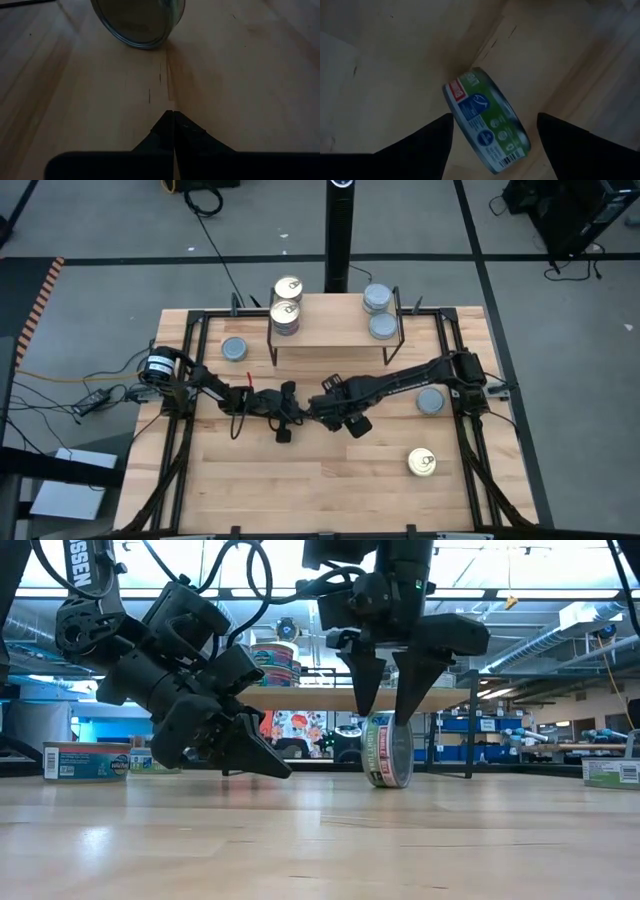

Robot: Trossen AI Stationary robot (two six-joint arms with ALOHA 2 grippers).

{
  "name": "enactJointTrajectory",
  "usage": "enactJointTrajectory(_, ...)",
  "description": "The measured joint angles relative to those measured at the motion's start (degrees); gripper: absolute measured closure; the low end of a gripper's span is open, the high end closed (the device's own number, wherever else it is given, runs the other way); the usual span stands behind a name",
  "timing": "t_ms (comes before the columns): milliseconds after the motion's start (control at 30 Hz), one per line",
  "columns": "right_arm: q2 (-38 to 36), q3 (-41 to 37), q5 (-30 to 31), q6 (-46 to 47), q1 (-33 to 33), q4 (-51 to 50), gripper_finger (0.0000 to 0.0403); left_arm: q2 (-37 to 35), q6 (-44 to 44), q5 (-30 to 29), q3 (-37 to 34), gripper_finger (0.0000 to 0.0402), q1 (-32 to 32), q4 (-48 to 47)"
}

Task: Stack canned seafood by type on shelf
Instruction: Stack the green tuna can on the bottom green tuna can on the shelf

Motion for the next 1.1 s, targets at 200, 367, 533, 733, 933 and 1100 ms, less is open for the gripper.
enactJointTrajectory(200,0.0,0.0,-1.68,0.15,-0.6,-0.04,0.0117,0.0,0.04,0.01,0.0,0.0398,0.02,0.0)
enactJointTrajectory(367,0.0,0.0,-2.08,0.15,-0.58,-0.04,0.0123,0.0,0.18,0.01,0.0,0.0398,0.02,0.0)
enactJointTrajectory(533,0.0,0.0,-2.08,0.53,-0.6,-0.02,0.0121,0.0,-0.32,-0.01,0.0,0.0398,-0.02,0.0)
enactJointTrajectory(733,0.0,0.0,-2.07,0.55,-0.6,0.29,0.0119,-0.01,-0.26,0.01,0.0,0.0398,-0.02,0.0)
enactJointTrajectory(933,0.0,-0.02,-2.06,0.57,-0.6,0.29,0.0119,0.0,-0.11,-0.01,0.0,0.0398,-0.02,0.02)
enactJointTrajectory(1100,0.0,-0.02,-2.01,0.6,-0.6,0.29,0.0118,0.0,-0.08,0.0,0.0,0.0398,-0.02,0.02)
